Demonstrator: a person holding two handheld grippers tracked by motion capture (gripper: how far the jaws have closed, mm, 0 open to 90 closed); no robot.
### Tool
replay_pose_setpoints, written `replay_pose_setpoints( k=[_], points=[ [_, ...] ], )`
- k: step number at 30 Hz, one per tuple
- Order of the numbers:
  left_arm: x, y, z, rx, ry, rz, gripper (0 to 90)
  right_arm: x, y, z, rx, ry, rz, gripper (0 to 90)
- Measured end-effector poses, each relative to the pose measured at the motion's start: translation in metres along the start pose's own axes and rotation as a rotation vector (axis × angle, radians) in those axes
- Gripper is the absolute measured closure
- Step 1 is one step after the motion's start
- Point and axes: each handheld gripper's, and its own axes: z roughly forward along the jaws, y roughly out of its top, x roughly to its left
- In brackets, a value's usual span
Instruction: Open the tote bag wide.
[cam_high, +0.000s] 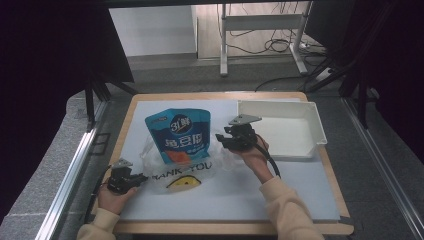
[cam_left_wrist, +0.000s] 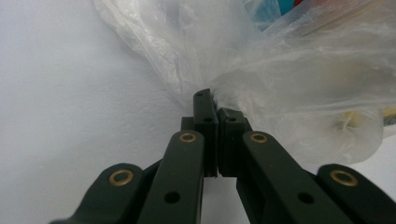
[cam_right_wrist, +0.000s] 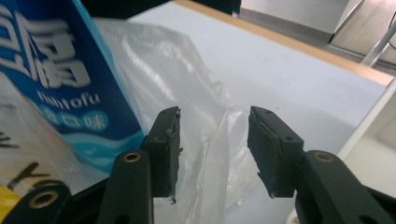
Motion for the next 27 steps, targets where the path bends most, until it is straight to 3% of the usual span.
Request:
replay_pose_setpoints(
  k=[3, 9, 10, 11, 15, 19, 20, 21, 23, 24, 25, 27],
  points=[
    [0.000, 0.000, 0.000, 0.000, 0.000, 0.001, 88.9, 0.003, -0.004, 0.005, 0.024, 0.006, -0.008, 53.4],
    [0.000, 0.000, 0.000, 0.001, -0.003, 0.000, 88.9, 0.003, -0.011, 0.012, 0.072, 0.023, 0.000, 64.8],
    [0.000, 0.000, 0.000, 0.001, -0.003, -0.001, 88.8, 0.002, -0.013, 0.013, 0.080, 0.025, 0.011, 75.9],
    [0.000, 0.000, 0.000, 0.001, -0.004, 0.000, 88.8, 0.001, -0.013, 0.013, 0.083, 0.033, 0.013, 79.7],
    [0.000, 0.000, 0.000, 0.000, -0.004, 0.000, 88.2, 0.001, -0.015, 0.013, 0.076, 0.040, 0.021, 86.2],
    [-0.001, -0.001, -0.004, -0.024, 0.007, 0.016, 80.2, 0.002, -0.014, 0.011, 0.057, 0.038, 0.020, 87.6],
    [-0.002, -0.002, -0.007, -0.048, 0.009, 0.012, 74.8, 0.002, -0.014, 0.011, 0.054, 0.038, 0.018, 87.7],
    [-0.004, -0.002, -0.015, -0.085, -0.003, -0.002, 62.2, 0.002, -0.014, 0.010, 0.049, 0.037, 0.019, 87.8],
    [-0.007, -0.003, -0.023, -0.100, -0.022, -0.007, 45.0, 0.002, -0.014, 0.010, 0.046, 0.039, 0.022, 87.9],
    [-0.007, -0.003, -0.023, -0.100, -0.022, -0.007, 39.3, 0.002, -0.014, 0.010, 0.046, 0.039, 0.022, 87.9],
    [-0.009, -0.005, -0.028, -0.112, -0.016, 0.005, 39.3, 0.002, -0.014, 0.010, 0.045, 0.039, 0.021, 88.0],
    [-0.013, -0.009, -0.040, -0.126, -0.045, 0.021, 26.2, 0.003, -0.013, 0.010, 0.042, 0.040, 0.016, 88.1]
  ],
)
